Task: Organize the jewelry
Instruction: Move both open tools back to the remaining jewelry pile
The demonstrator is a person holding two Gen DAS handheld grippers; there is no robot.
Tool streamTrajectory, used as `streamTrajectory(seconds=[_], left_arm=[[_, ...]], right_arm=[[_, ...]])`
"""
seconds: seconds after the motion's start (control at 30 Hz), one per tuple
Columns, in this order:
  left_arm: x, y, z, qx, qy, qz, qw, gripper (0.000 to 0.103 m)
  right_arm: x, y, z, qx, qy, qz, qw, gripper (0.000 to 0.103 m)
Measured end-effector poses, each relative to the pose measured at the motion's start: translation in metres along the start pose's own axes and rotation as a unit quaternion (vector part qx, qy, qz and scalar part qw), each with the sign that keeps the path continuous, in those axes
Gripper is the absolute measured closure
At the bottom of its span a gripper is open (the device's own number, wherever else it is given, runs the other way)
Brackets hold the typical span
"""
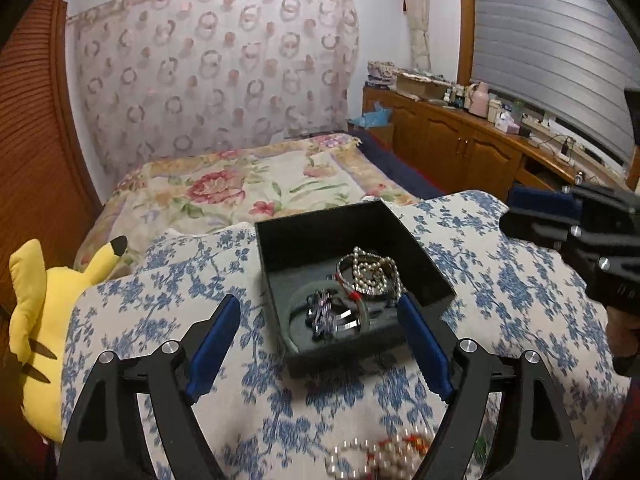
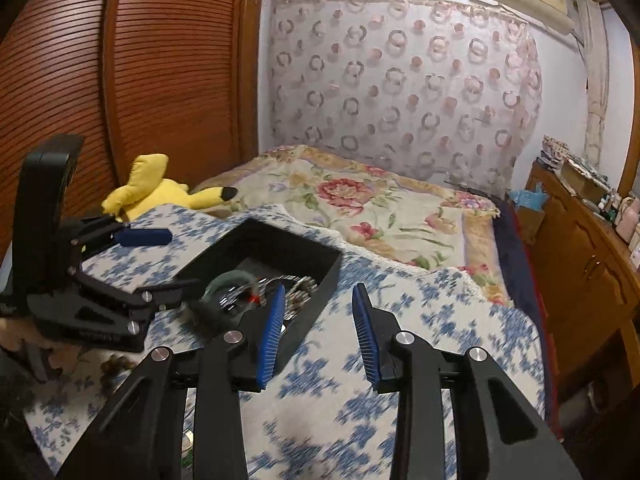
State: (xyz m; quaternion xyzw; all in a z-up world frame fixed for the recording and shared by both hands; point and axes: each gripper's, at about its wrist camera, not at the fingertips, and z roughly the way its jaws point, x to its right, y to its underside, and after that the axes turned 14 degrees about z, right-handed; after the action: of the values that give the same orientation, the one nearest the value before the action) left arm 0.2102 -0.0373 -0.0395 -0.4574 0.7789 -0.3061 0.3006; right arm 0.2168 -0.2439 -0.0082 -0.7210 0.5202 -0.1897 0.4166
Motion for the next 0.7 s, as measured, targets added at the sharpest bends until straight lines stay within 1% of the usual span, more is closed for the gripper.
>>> streamTrajectory(seconds=[0.07,0.17,0.33,0.43,0.47,0.5,0.57,0.7], left_arm=[[0.001,0.008,-0.011,0.004,0.001,0.0,1.0,0.02],[0.001,0.022,-0.025,0.01,0.005,-0.005,0.9999,0.02],[-0.002,0.046,-0.04,0.007,0.013,-0.022,0.9996,0.019],[-0.002,0.061,-0.046,0.0,0.013,-0.024,0.9996,0.018],[-0.002,0.066,-0.047,-0.004,0.013,-0.023,0.9996,0.013],[-0.001,0.07,-0.049,-0.004,0.012,-0.021,0.9997,0.012],[-0.002,0.078,-0.049,-0.01,0.011,-0.017,0.9997,0.012],[-0.005,0.093,-0.045,-0.036,0.011,-0.015,0.9992,0.012]], right_arm=[[-0.005,0.012,-0.006,-0.001,-0.009,0.003,1.0,0.066],[-0.014,0.028,-0.013,-0.006,-0.021,0.0,1.0,0.066],[-0.029,0.053,-0.018,-0.023,-0.03,-0.005,0.999,0.066],[-0.037,0.071,-0.023,-0.034,-0.034,-0.01,0.999,0.066],[-0.039,0.076,-0.025,-0.037,-0.035,-0.011,0.999,0.066],[-0.04,0.081,-0.025,-0.04,-0.033,-0.012,0.999,0.066],[-0.043,0.089,-0.025,-0.048,-0.032,-0.013,0.998,0.066],[-0.045,0.104,-0.026,-0.062,-0.036,-0.005,0.997,0.066]])
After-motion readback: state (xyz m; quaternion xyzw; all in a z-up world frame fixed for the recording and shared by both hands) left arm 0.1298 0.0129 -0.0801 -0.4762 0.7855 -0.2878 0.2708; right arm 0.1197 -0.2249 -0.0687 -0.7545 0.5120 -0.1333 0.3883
